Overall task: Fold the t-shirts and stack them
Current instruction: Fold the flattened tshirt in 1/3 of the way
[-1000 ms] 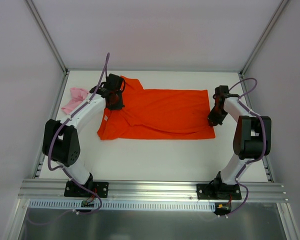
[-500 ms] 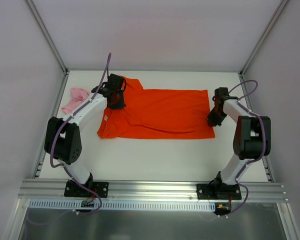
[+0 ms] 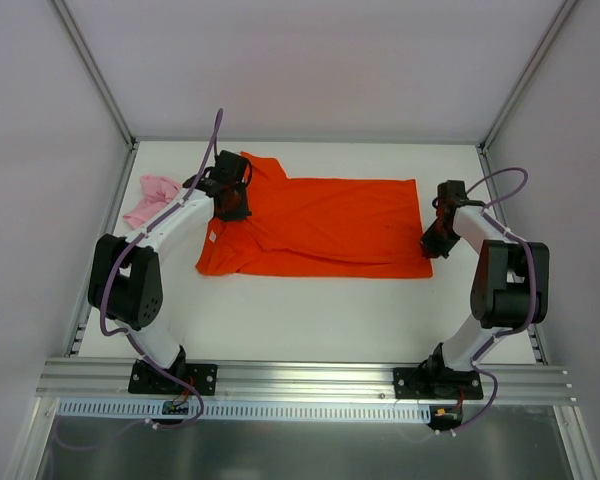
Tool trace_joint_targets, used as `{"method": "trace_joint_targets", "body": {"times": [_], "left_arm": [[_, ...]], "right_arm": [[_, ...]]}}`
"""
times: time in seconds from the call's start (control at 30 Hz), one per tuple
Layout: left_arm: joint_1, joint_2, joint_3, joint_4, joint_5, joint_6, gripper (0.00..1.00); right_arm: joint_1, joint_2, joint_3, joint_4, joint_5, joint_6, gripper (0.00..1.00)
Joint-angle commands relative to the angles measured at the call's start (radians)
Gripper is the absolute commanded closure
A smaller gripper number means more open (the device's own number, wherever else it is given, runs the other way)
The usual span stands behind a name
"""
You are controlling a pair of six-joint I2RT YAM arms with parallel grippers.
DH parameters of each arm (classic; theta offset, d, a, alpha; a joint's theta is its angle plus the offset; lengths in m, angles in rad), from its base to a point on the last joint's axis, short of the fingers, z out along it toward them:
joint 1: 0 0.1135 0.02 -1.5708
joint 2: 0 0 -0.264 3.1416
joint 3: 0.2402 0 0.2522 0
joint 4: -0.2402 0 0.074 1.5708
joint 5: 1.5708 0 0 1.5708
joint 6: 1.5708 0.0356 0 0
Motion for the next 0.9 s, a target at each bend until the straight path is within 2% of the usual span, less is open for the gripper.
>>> {"method": "trace_joint_targets", "body": {"times": [0.0,0.23,0.3,0.37,0.5,0.57,0.67,0.7,0.77,0.87], "left_arm": [[0.008,-0.052,-0.013,0.023,-0.017,0.007,1.00],[0.008,-0.051,-0.013,0.046,-0.005,0.011,1.00],[0.009,-0.049,-0.010,0.055,-0.003,0.013,1.00],[0.009,-0.045,-0.001,0.060,0.001,0.016,1.00],[0.008,-0.031,0.014,0.075,0.013,0.019,0.96],[0.008,-0.019,0.030,0.076,0.021,0.022,0.95],[0.008,-0.008,0.042,0.083,0.026,0.028,0.88],[0.008,-0.008,0.047,0.087,0.029,0.034,0.87],[0.008,-0.009,0.050,0.092,0.023,0.037,0.82],[0.008,-0.012,0.051,0.103,0.023,0.048,0.76]], "right_arm": [[-0.013,-0.033,-0.007,0.046,-0.010,0.006,0.97],[-0.013,-0.030,-0.027,0.139,-0.086,0.008,0.91],[-0.013,-0.038,-0.035,0.155,-0.095,0.011,0.85],[-0.013,-0.051,-0.059,0.190,-0.106,0.017,0.72],[-0.015,-0.113,-0.136,0.346,-0.129,0.036,0.66],[-0.013,-0.160,-0.180,0.411,-0.130,0.039,0.59],[-0.015,-0.203,-0.182,0.475,-0.113,0.016,0.55],[-0.015,-0.211,-0.179,0.486,-0.116,-0.010,0.50],[-0.016,-0.231,-0.147,0.468,-0.107,-0.044,0.46],[-0.018,-0.239,-0.092,0.411,-0.097,-0.118,0.45]]}}
